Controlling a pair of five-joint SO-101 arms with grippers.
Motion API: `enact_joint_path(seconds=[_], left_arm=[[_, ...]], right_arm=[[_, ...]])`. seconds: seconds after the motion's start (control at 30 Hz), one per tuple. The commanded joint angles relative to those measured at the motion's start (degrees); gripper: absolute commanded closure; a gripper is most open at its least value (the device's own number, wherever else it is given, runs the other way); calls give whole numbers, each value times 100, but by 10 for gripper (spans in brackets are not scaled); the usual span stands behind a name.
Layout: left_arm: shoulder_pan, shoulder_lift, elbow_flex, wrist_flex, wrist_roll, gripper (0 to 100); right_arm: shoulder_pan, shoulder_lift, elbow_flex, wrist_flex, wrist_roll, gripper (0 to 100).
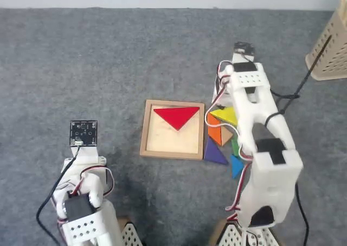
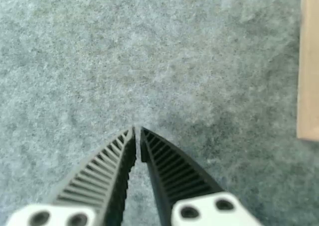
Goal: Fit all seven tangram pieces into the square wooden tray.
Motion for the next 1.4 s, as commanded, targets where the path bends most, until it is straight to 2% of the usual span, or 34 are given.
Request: enact_joint_path(seconds=[0.0,0.33,1.2,1.37], left_arm=[[-18,-79,-40,44,-26,987],[-18,-79,-40,44,-26,987],[-18,-79,-40,44,-26,987],[-18,-79,-40,44,-26,987]], right_arm=[[171,110,-545,-57,-536,730],[391,602,-633,145,-607,723],[145,1068,-642,1068,-835,724],[426,1130,-967,1103,-422,755]])
